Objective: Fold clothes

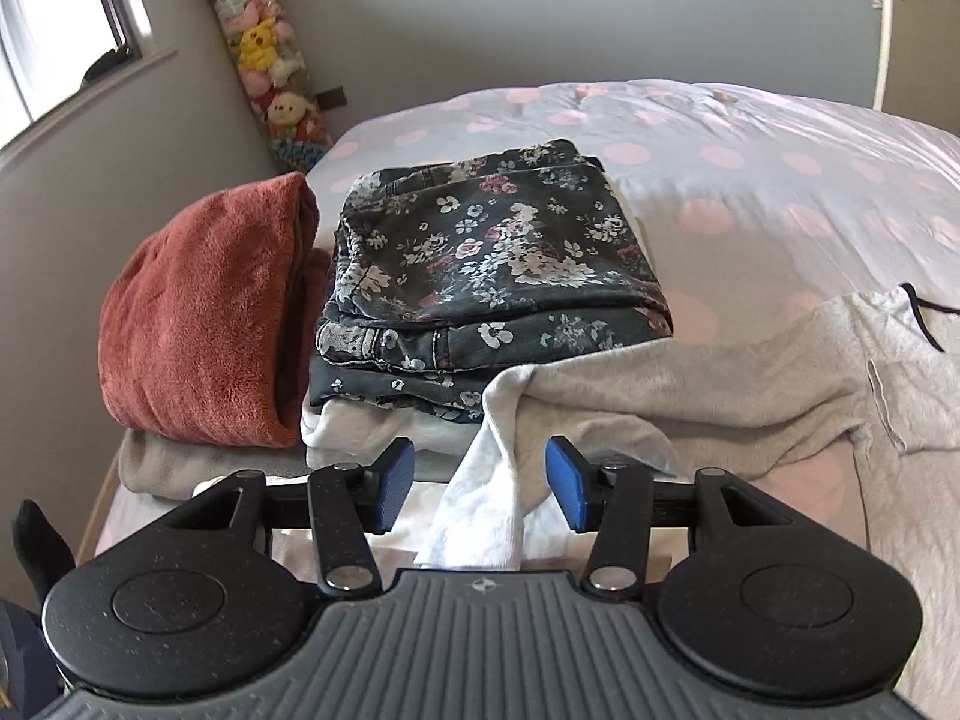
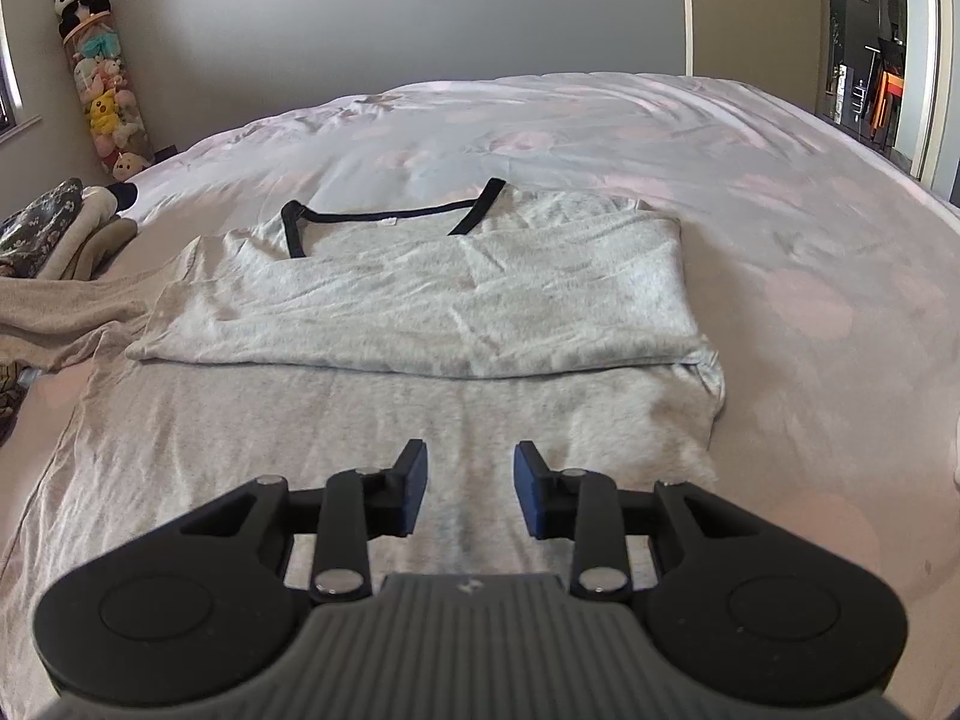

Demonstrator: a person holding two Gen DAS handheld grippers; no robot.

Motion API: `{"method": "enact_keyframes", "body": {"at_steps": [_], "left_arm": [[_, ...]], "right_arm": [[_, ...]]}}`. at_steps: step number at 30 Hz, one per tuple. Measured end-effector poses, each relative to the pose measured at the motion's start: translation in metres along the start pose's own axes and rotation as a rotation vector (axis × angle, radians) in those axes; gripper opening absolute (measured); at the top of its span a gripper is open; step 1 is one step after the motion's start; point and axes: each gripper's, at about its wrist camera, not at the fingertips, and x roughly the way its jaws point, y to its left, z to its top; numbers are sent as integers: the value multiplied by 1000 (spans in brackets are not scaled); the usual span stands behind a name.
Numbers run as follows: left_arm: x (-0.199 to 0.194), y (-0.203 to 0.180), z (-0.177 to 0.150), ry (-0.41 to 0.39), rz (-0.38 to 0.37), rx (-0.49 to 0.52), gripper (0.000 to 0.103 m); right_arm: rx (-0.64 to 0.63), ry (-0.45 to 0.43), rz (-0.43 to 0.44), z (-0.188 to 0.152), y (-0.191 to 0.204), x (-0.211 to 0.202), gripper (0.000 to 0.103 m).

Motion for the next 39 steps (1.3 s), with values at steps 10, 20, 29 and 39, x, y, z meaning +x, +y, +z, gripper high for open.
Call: {"method": "enact_keyframes", "body": {"at_steps": [10, 20, 29, 39], "left_arm": [[10, 3, -2, 36, 6, 34, 2], [-56, -5, 87, 21, -129, 52, 1], [-108, -103, 173, 15, -384, 70, 1], [-120, -246, 231, 10, -641, 87, 1]], "right_arm": [[-38, -6, -10, -8, 20, -16, 36], [-13, -44, -7, -4, 14, -30, 37], [-55, -79, 46, 16, 11, -30, 38], [-97, -183, 92, 70, -3, -6, 44]]}}
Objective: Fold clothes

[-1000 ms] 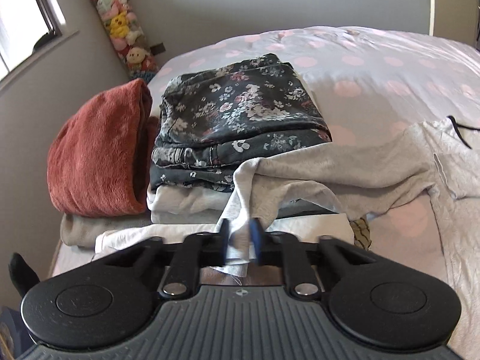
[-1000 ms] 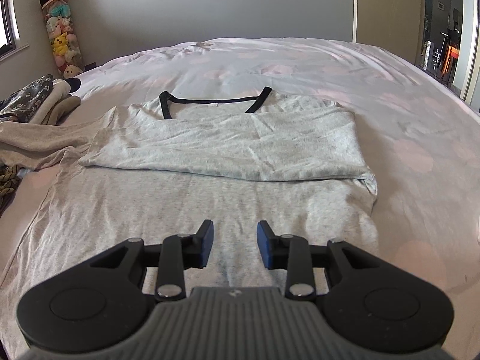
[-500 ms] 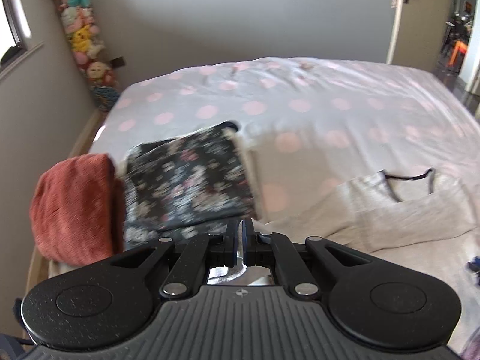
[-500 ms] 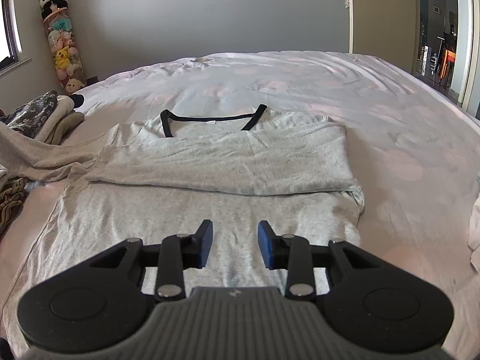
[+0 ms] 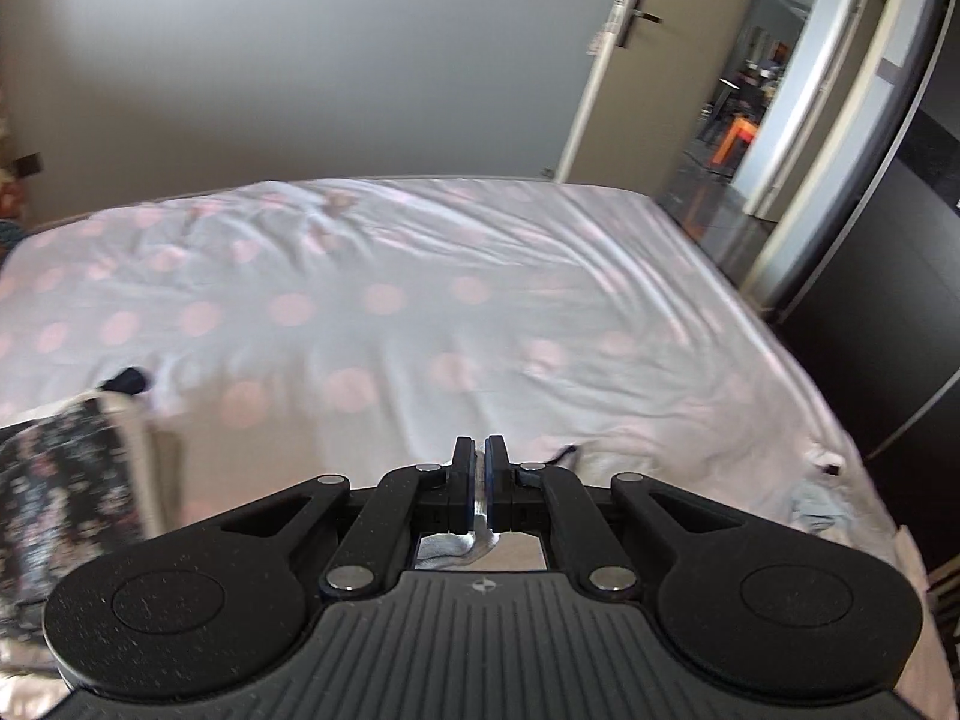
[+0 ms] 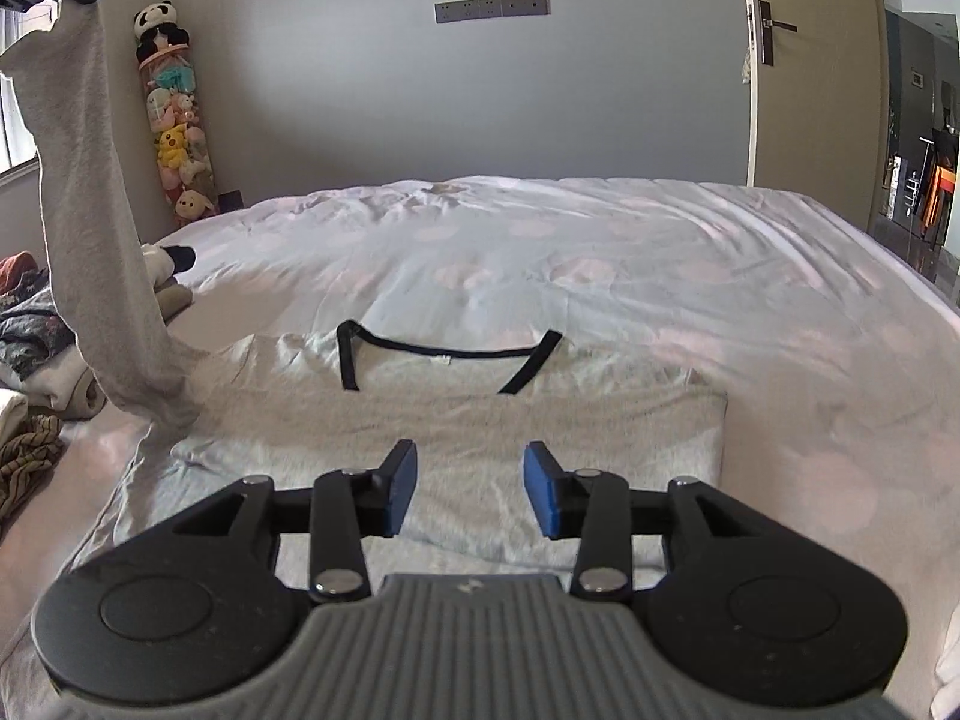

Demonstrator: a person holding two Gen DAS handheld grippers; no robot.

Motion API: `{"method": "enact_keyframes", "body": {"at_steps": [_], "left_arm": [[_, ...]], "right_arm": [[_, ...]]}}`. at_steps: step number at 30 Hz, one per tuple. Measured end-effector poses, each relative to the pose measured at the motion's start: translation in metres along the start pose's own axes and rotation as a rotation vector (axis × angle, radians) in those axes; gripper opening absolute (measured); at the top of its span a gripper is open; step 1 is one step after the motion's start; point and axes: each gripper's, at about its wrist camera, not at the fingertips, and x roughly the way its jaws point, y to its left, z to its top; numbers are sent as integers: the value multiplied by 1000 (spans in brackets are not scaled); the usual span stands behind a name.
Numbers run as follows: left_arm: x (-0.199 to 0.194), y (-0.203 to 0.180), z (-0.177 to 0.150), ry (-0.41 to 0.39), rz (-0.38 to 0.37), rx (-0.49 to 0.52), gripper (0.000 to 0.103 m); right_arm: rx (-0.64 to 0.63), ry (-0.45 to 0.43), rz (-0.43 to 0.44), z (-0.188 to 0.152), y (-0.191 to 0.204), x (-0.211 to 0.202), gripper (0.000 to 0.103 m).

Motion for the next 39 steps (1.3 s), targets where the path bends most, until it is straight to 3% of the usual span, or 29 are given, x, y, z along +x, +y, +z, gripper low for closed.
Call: {"method": "enact_keyframes", "body": {"at_steps": [5, 11, 16, 23, 25, 27, 31, 35, 39], "left_arm": [[71, -60, 9, 76, -66, 72, 1], [175, -112, -9, 226, -99, 139, 1], [249, -140, -36, 340, -134, 186, 1], [310, -151, -56, 393, -166, 191, 2], [317, -151, -57, 386, -178, 192, 6], [317, -149, -58, 366, -198, 184, 19], [304, -135, -64, 328, -201, 188, 25], [284, -104, -78, 287, -152, 192, 25], [254, -61, -110, 236, -38, 207, 25]], "right_arm": [[30, -22, -29, 5, -27, 18, 45], [84, 37, -86, -6, -65, 31, 45], [127, 47, -64, -9, -82, 35, 46], [125, 28, -3, -14, -83, 50, 48], [113, 28, 2, -16, -81, 54, 48], [99, 30, 8, -19, -78, 56, 48], [82, 42, -1, -23, -76, 64, 48], [119, 46, -5, -26, -83, 70, 47], [181, 44, 0, -28, -92, 70, 46]]}}
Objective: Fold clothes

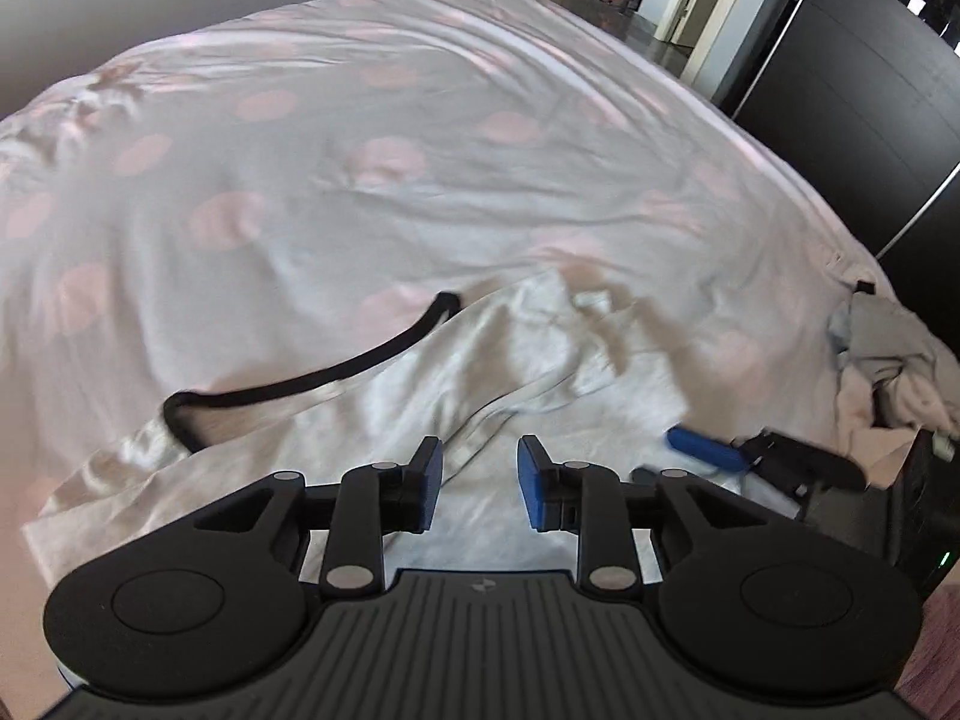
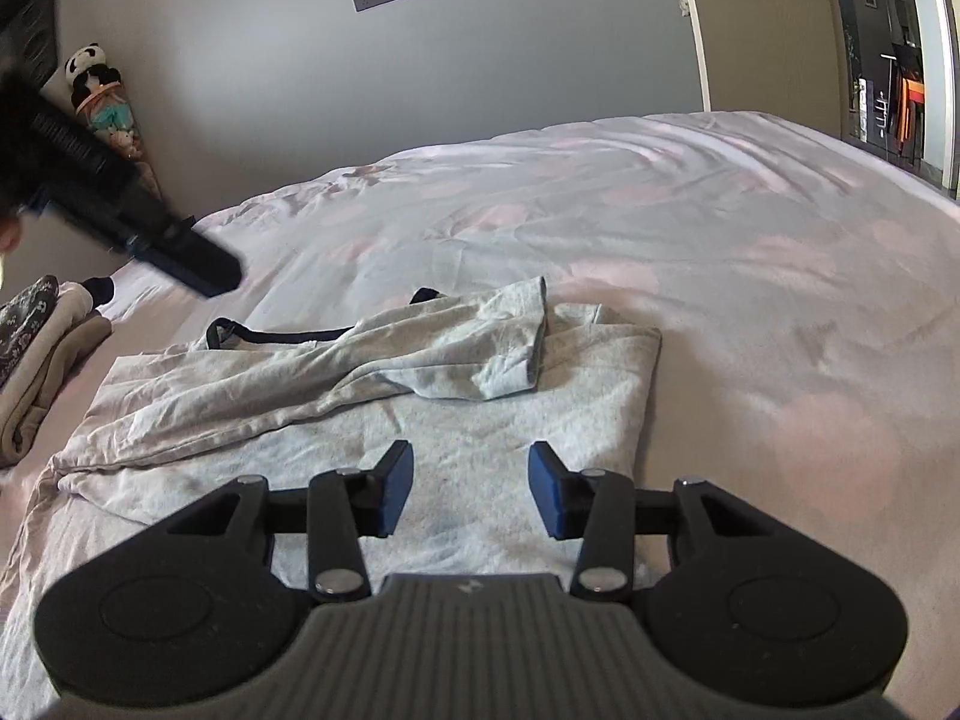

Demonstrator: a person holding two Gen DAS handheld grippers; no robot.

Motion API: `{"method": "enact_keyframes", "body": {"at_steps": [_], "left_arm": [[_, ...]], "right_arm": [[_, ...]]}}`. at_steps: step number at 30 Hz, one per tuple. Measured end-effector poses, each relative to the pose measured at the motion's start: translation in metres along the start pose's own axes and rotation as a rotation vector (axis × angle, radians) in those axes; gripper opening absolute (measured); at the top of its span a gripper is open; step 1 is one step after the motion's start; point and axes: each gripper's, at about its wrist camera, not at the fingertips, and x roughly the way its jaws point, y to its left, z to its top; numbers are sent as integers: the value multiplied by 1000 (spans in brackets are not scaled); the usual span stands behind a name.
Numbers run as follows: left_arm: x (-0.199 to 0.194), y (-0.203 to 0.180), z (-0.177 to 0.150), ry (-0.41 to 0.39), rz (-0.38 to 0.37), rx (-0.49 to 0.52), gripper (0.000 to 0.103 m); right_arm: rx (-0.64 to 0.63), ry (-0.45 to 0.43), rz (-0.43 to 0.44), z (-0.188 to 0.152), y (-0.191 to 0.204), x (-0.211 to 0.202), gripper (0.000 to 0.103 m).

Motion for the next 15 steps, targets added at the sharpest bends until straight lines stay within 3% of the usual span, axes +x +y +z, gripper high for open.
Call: {"method": "enact_keyframes", "body": {"at_steps": [6, 12, 15], "left_arm": [[-35, 51, -84, -37, 156, 3, 25], [-49, 92, -160, 6, 346, 60, 26], [-43, 103, -182, 10, 399, 83, 26]], "right_arm": [[111, 15, 6, 2, -9, -1, 42], [100, 27, -23, 15, -5, -3, 42], [82, 45, -40, 26, -6, 4, 42]]}}
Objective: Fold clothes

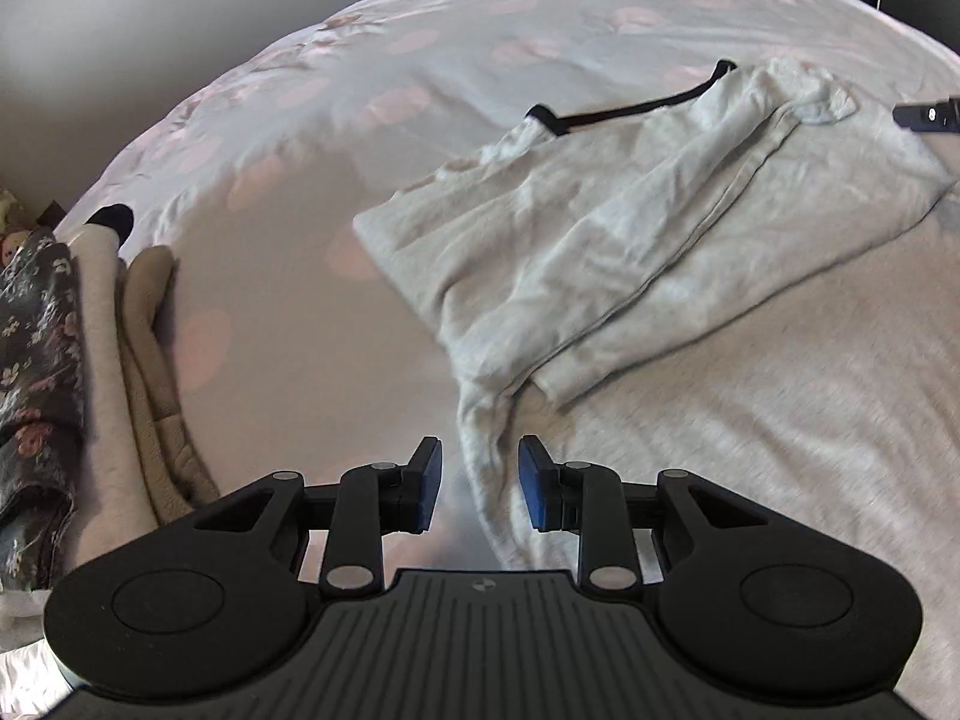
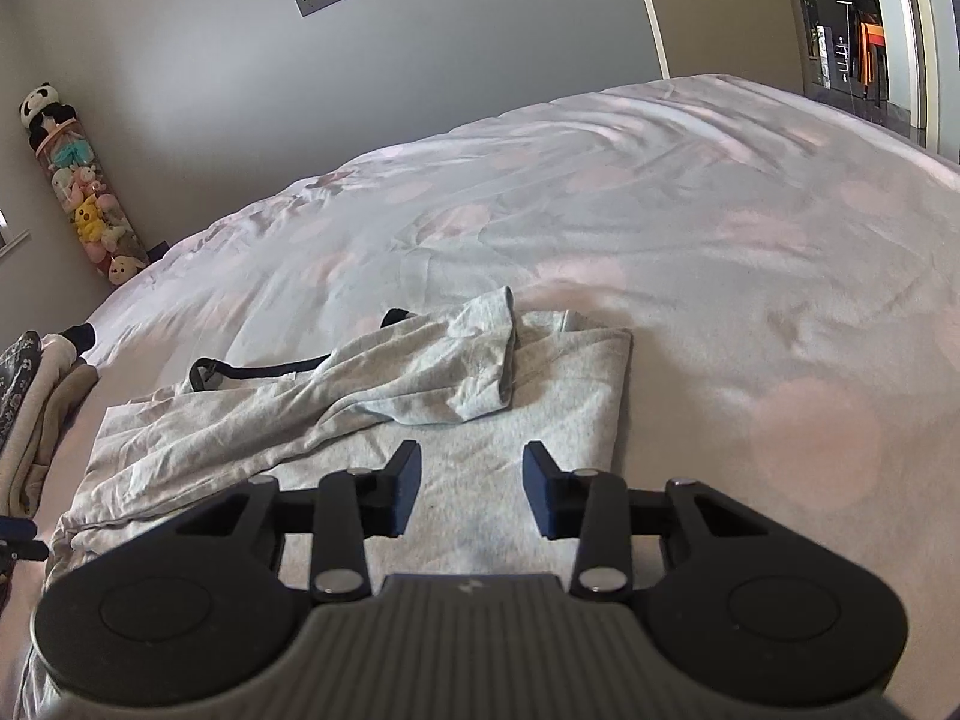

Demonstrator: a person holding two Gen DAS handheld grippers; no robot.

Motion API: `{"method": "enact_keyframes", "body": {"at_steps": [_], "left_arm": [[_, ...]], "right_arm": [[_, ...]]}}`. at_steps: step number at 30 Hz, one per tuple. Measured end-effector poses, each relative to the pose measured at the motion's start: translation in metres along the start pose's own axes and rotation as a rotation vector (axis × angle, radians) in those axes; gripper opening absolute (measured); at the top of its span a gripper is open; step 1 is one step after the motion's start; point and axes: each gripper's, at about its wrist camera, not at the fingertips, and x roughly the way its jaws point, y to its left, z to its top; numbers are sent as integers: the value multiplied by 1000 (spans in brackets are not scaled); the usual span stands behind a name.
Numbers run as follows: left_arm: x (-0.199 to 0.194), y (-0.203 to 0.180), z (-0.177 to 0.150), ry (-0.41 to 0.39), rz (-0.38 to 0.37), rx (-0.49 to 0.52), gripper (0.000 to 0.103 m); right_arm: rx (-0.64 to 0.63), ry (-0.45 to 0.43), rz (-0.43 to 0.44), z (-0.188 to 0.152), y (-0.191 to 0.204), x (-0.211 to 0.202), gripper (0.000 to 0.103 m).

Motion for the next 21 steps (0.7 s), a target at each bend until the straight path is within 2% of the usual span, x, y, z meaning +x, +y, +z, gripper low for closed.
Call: {"method": "enact_keyframes", "body": {"at_steps": [4, 9, 14, 18, 19, 20, 21], "left_arm": [[12, 3, -5, -32, -11, -15, 26], [21, -3, 2, -81, -2, 27, 27], [23, -16, 4, -100, 10, 105, 28], [29, -11, 6, -74, 31, 84, 27], [28, -8, 7, -69, 21, 66, 24], [28, -6, 7, -65, 7, 57, 15], [27, -4, 7, -59, -3, 56, 9]], "right_arm": [[-29, 19, -23, 20, 0, 9, 42], [32, 39, -30, 40, -11, 19, 42], [27, 72, -8, 42, -9, 35, 42], [24, 107, -30, 38, -6, 57, 41], [28, 109, -32, 37, -5, 60, 30], [29, 104, -29, 38, -4, 59, 8], [30, 99, -26, 38, -3, 58, 6]]}}
